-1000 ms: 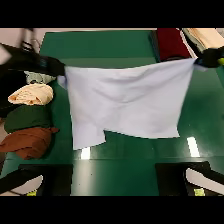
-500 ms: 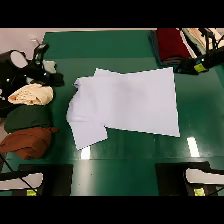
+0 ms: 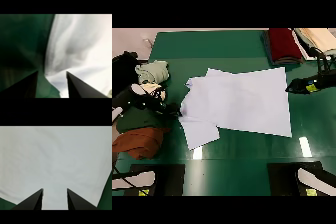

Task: Fold the shirts.

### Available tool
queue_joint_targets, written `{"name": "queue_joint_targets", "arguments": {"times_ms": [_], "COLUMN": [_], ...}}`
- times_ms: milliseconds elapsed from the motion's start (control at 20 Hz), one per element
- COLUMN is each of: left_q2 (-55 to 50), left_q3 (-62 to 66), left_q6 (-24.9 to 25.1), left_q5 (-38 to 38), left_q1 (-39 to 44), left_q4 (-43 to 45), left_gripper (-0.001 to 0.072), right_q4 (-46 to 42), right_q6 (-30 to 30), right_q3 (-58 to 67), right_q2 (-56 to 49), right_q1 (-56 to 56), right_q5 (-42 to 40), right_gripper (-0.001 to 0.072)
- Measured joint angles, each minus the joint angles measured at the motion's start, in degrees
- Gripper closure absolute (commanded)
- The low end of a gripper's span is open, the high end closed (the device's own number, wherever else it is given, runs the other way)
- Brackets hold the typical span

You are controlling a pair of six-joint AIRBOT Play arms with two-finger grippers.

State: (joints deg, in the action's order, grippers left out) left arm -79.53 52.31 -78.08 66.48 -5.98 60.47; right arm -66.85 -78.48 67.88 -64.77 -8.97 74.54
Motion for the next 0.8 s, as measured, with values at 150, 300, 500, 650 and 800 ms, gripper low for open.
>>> {"name": "queue_joint_targets", "arguments": {"times_ms": [150,300,500,650,800], "left_q2": [0.0,-0.2,2.4,7.4,10.9], "left_q3": [-2.4,-3.3,-3.6,-3.3,-3.1], "left_q6": [1.2,1.8,2.0,2.1,2.1], "left_q5": [-1.5,-3.0,-4.5,-5.4,-5.6], "left_q1": [1.7,4.9,7.1,7.6,7.6], "left_q4": [-3.3,-3.3,-1.0,-0.8,-0.7], "left_gripper": [0.0335,0.0680,0.0680,0.0680,0.0680], "right_q4": [1.6,1.8,-1.5,-4.7,-4.1], "right_q6": [0.0,0.1,0.1,0.1,1.4], "right_q3": [-1.3,-2.0,-8.0,-17.4,-26.7], "right_q2": [1.1,1.5,3.0,4.3,3.8], "right_q1": [-0.5,-2.5,-9.9,-18.4,-25.6], "right_q5": [-0.5,1.1,5.0,6.2,5.7], "right_gripper": [0.0360,0.0360,0.0191,0.0183,0.0221]}}
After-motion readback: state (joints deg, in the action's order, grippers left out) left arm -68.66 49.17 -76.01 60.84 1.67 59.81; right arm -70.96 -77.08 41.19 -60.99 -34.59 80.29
